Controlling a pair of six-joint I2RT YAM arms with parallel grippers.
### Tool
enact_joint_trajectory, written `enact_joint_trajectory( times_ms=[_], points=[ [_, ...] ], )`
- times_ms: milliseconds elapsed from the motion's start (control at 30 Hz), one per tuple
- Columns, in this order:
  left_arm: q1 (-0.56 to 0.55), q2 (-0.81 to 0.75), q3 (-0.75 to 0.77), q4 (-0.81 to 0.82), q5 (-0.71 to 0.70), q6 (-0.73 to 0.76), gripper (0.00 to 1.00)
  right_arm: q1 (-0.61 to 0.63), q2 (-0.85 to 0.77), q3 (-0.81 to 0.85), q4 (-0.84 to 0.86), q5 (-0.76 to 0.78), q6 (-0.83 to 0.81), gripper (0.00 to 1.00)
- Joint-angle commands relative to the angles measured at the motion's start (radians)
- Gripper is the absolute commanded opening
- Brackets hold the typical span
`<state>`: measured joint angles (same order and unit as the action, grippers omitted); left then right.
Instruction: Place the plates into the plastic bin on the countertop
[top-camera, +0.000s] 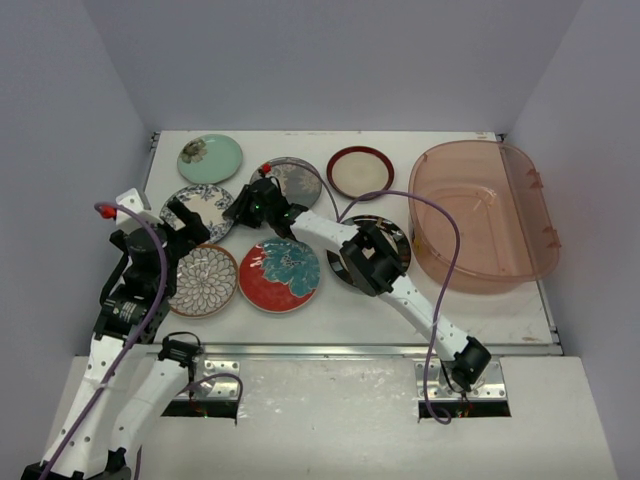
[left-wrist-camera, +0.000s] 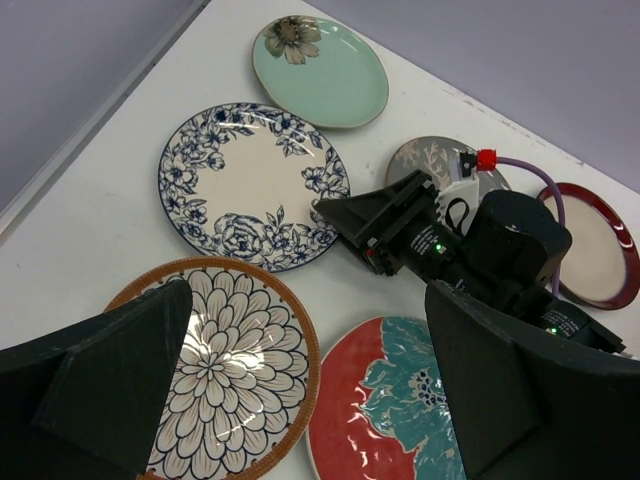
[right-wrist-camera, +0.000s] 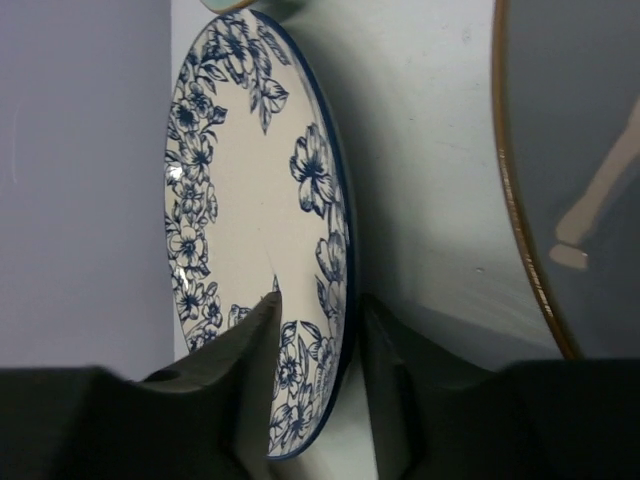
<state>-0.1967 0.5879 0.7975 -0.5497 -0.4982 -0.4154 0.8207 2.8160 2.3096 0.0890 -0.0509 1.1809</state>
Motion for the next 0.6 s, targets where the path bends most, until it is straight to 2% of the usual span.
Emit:
enact_joint_trajectory(
  times_ms=[0,67,200,300,333,433,567],
  points=[
    [0.0,-0.018,0.003,0.04,0.01,0.015,1.0,-0.001,0.048,-0.007,-0.065,0.031,0.052,0.33],
    [-0.004,-0.022,0.003,0.04,0.012,0.017,1.0,-0.002,0.066,0.016,-0.074,0.022,0.075,0.27],
    [-0.01,-0.028,0.003,0.039,0.012,0.017,1.0,-0.003,0.082,0.02,-0.059,0.0,0.124,0.2],
    [-0.013,-0.031,0.003,0.039,0.012,0.018,1.0,-0.003,0.074,0.011,-0.051,-0.018,0.149,0.08],
    [-0.014,-0.029,0.003,0.039,0.012,0.018,1.0,-0.003,0.068,-0.006,-0.043,-0.024,0.16,0.01],
    [-0.014,-0.023,0.005,0.042,0.012,0.018,1.0,-0.003,0.01,-0.082,0.004,-0.041,0.193,0.0],
    [-0.013,-0.03,0.003,0.037,0.015,0.018,1.0,-0.006,-0.044,-0.077,0.015,-0.041,0.22,0.0]
  ],
)
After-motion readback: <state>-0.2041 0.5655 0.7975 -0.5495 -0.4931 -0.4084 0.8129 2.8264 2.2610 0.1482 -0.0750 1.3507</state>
